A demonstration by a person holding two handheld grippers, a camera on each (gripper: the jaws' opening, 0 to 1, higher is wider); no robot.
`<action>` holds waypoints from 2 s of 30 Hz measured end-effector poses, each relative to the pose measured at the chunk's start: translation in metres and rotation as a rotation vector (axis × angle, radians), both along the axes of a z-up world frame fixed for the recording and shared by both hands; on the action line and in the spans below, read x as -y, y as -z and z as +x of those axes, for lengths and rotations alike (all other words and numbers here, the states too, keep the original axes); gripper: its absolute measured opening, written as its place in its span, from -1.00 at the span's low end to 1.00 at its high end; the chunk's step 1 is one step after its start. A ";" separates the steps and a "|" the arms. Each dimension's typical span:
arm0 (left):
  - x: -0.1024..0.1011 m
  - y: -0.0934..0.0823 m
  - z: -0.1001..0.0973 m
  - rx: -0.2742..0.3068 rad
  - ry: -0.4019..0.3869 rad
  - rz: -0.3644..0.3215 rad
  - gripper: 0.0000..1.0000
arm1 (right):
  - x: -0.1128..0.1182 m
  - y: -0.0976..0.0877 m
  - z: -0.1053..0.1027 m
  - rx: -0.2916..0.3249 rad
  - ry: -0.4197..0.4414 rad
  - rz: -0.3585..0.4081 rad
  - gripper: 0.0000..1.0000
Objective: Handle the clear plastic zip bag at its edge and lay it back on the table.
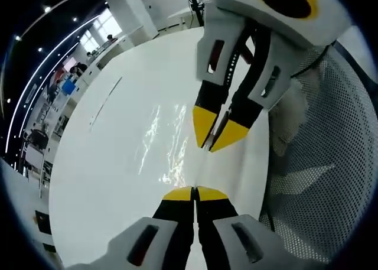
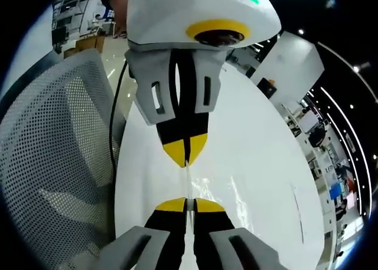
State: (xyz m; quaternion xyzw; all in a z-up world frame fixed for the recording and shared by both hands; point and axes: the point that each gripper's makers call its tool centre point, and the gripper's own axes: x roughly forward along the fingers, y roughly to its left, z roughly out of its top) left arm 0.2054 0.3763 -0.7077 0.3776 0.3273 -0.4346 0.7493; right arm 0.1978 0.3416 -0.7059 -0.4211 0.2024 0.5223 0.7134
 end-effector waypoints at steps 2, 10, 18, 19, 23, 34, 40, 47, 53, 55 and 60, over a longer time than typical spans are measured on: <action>-0.001 0.000 0.000 0.001 -0.001 0.002 -1.00 | 0.000 0.000 0.000 -0.001 0.001 -0.001 -1.00; -0.006 0.001 0.001 0.001 -0.007 0.010 -1.00 | 0.002 0.001 0.001 0.001 0.003 -0.004 -1.00; -0.009 0.001 0.000 -0.002 -0.020 0.010 -1.00 | 0.004 0.001 0.001 -0.001 0.009 -0.006 -1.00; -0.010 0.002 0.001 -0.004 -0.022 0.011 -1.00 | 0.004 0.001 0.000 -0.004 0.012 -0.004 -1.00; -0.015 0.005 0.002 -0.007 -0.032 0.016 -1.00 | 0.005 0.002 0.001 -0.004 0.014 -0.008 -1.00; -0.018 0.005 0.001 -0.024 -0.052 0.020 -1.00 | 0.007 0.004 0.001 -0.013 0.019 -0.010 -1.00; -0.023 0.007 0.005 -0.024 -0.065 0.021 -1.00 | 0.010 0.003 0.005 -0.012 0.030 -0.012 -1.00; -0.027 0.009 0.009 -0.021 -0.076 0.020 -1.00 | 0.012 0.002 0.008 -0.008 0.036 -0.014 -1.00; -0.030 0.010 0.012 -0.023 -0.092 0.012 -1.00 | 0.016 0.002 0.008 -0.008 0.046 -0.014 -1.00; -0.031 0.010 0.012 -0.023 -0.094 0.013 -1.00 | 0.019 0.003 0.008 -0.011 0.056 -0.016 -1.00; -0.035 0.011 0.012 -0.030 -0.106 0.013 -1.00 | 0.023 0.004 0.010 -0.015 0.070 -0.015 -1.00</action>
